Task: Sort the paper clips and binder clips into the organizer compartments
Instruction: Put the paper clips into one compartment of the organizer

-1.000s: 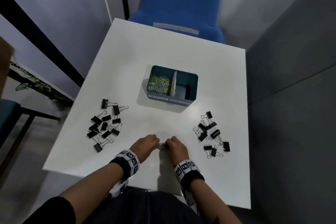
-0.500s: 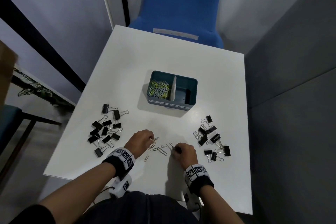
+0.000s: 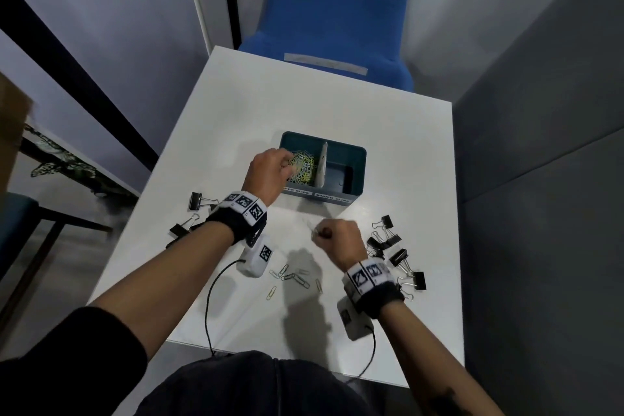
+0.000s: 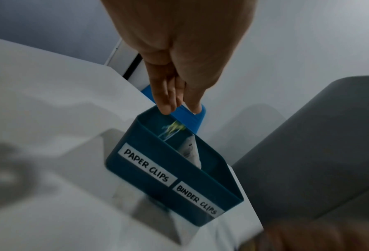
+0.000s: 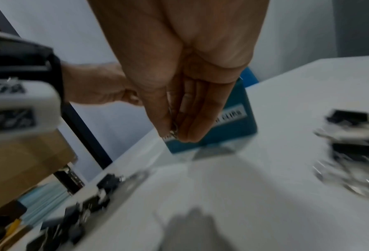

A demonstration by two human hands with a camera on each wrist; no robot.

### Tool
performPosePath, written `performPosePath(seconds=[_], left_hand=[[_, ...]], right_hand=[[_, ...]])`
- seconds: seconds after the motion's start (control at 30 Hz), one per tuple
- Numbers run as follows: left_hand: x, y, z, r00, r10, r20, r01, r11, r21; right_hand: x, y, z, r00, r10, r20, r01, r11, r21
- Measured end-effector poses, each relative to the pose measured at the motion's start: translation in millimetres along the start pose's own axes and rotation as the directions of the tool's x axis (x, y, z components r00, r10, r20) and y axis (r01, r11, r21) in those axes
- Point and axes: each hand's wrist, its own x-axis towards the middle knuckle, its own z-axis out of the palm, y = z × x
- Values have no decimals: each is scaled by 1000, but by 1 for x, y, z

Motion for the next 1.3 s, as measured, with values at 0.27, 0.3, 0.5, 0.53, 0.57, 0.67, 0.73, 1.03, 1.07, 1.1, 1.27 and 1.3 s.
performPosePath(seconds=[0.27, 0.3, 0.5, 0.53, 0.57, 0.67, 0.73, 1.03, 1.07, 1.1, 1.27, 1.3], left_hand=[[-80, -53, 30, 967, -114, 228, 71, 979, 189], [-90, -59, 33, 952, -143, 271, 82, 971, 224], [-144, -82, 39, 860, -215, 464, 10, 914, 405], [-151, -84, 41, 849, -206, 486, -18, 909, 417], [-158, -87, 42, 840, -185, 511, -54, 908, 417], [-171, -94, 45, 793, -94, 602, -187, 902, 388], [-176, -95, 47, 764, -32, 645, -274, 888, 370], [-193, -86, 73, 822, 139, 552, -327, 910, 257], [-194, -87, 74, 822, 137, 553, -327, 909, 260], [-194, -88, 75, 822, 137, 553, -327, 909, 260], [-188, -86, 74, 816, 128, 564, -309, 921, 238], [-185, -83, 72, 812, 123, 570, -307, 922, 237]], right_hand=[[89, -71, -67, 991, -2, -136, 6, 1000, 25], [93, -73, -69, 991, -2, -137, 5, 1000, 16], [51, -42, -42, 982, -101, -160, 96, 995, -36], [36, -30, -28, 987, -110, -119, 106, 993, -43], [23, -17, -13, 992, -106, -64, 101, 992, -74], [-16, 22, 27, 989, -2, 149, 29, 983, -179], [-38, 42, 47, 974, 58, 218, -8, 975, -224], [-72, 61, 88, 994, 41, 102, -22, 983, -181], [-72, 60, 93, 994, 38, 100, -20, 984, -175], [-73, 60, 97, 995, 30, 100, -13, 985, -172], [-73, 55, 107, 992, -45, 116, 64, 984, -167], [-71, 52, 107, 992, -59, 109, 76, 984, -162]])
